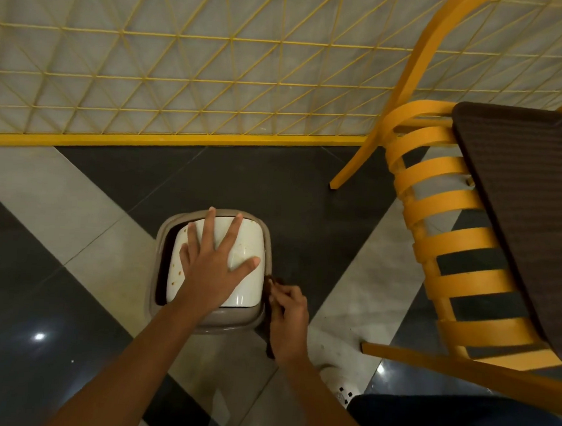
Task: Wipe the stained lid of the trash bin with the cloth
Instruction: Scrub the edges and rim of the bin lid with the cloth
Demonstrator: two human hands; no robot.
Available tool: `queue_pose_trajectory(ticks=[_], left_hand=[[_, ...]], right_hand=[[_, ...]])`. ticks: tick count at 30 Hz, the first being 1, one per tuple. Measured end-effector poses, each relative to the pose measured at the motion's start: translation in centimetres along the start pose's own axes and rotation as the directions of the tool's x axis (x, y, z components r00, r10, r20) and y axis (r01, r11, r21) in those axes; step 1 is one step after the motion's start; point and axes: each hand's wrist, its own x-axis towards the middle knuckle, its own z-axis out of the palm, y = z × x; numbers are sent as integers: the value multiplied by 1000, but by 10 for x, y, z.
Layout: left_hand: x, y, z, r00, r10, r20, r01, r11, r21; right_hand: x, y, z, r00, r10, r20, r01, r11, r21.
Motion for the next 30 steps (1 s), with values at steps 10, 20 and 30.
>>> queue_pose_trajectory(ticks=[10,20,30], left_hand=[[1,2,-2,1000,12,-3,-12,1000,15],[2,1,0,1000,5,2,-5,1000,25],[2,-2,2,1000,17,-18,-16,1000,24]], right_hand=[[17,-13,2,979,157,-131,-147,985,87],[14,-14,7,974,145,-174,-127,986,113],[-48,-8,25,956,214,-199,-191,973,128]])
